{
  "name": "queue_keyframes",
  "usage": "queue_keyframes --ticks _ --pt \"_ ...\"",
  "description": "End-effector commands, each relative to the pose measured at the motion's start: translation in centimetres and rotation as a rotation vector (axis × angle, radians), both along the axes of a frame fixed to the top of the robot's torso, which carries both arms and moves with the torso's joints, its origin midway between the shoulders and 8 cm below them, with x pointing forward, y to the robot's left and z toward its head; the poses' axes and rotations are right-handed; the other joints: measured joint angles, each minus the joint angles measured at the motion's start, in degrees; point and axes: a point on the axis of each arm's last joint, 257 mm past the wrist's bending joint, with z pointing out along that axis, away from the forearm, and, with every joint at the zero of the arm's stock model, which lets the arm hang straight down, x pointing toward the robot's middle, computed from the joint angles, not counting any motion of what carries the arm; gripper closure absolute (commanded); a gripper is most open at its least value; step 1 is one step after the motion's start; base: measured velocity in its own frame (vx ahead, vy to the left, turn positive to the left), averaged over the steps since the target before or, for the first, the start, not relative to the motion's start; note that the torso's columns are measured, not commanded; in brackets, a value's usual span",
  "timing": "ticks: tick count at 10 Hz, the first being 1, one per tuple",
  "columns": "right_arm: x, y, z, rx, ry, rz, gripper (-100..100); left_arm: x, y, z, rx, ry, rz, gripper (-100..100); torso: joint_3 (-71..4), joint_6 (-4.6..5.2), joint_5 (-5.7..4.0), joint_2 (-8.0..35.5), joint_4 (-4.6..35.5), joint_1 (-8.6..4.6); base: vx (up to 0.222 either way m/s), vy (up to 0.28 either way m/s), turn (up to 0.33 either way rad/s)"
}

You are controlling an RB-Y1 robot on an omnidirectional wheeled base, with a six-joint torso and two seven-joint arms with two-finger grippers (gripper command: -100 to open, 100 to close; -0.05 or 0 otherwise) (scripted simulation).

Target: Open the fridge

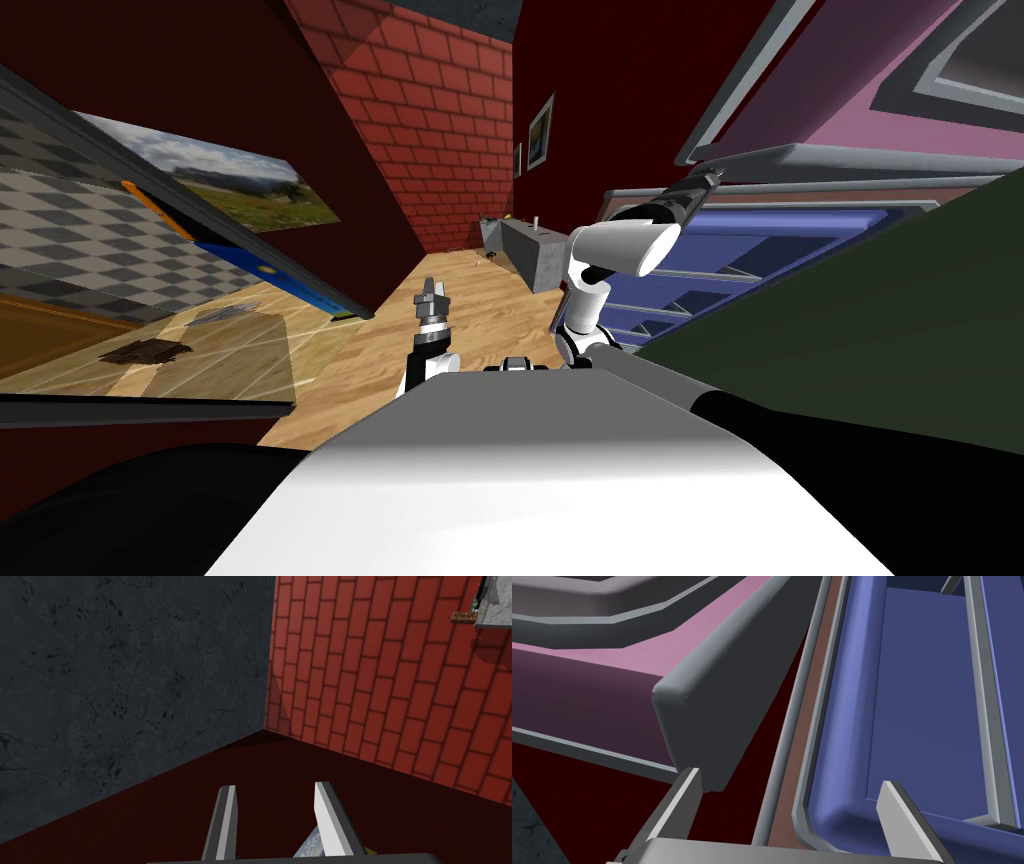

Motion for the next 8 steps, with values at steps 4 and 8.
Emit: queue_keyframes --ticks 4,8 --pt "0.9 -1.2 0.7 -0.009 -0.010 -0.026 100 0.0 0.0 0.0 0.000 0.000 0.000 0 0.16 0.07 0.03 0.13 0.07 0.15 -0.034 -0.001 0.025" --pt "-1.0 0.3 0.3 -0.003 -0.012 0.011 100 0.0 0.0 0.0 0.000 0.000 0.000 0 -0.12 -0.36 0.20 -0.41 -0.40 0.90 0.079 -0.016 -0.137"
